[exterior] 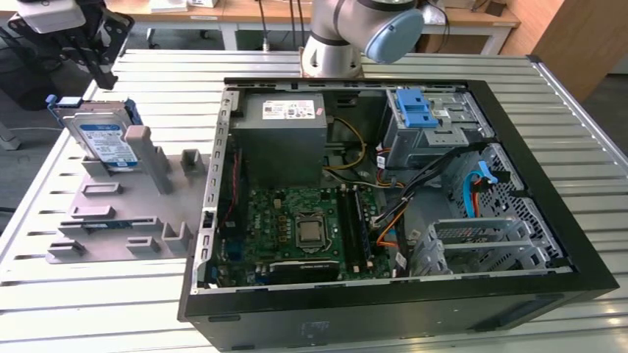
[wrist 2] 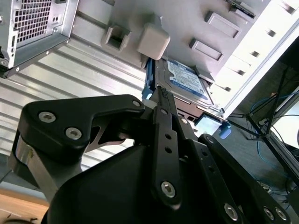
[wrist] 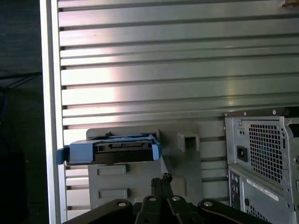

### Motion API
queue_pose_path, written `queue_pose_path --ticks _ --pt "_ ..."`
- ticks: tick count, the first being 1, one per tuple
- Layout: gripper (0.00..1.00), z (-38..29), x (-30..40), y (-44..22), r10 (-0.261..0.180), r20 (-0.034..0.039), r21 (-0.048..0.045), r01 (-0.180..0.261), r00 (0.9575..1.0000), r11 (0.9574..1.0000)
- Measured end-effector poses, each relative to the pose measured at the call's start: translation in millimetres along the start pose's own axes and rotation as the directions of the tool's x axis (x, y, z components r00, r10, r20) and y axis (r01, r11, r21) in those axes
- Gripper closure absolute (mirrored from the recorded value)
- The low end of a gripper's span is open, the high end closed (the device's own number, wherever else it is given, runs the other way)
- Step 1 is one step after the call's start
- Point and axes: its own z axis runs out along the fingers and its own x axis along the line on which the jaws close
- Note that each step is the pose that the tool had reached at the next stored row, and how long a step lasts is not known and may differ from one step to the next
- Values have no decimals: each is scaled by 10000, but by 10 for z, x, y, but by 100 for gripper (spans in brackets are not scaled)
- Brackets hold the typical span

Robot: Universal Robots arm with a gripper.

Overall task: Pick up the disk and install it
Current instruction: 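Reach for the disk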

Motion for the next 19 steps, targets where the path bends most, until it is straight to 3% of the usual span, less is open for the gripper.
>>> queue_pose_path --ticks 6,15,19 --pt "89 26 153 34 2 -14 0 -2 10000 10000" --pt "89 90 503 44 4 -78 6 -4 10000 10000" --pt "89 93 547 40 2 -79 6 -2 10000 10000"
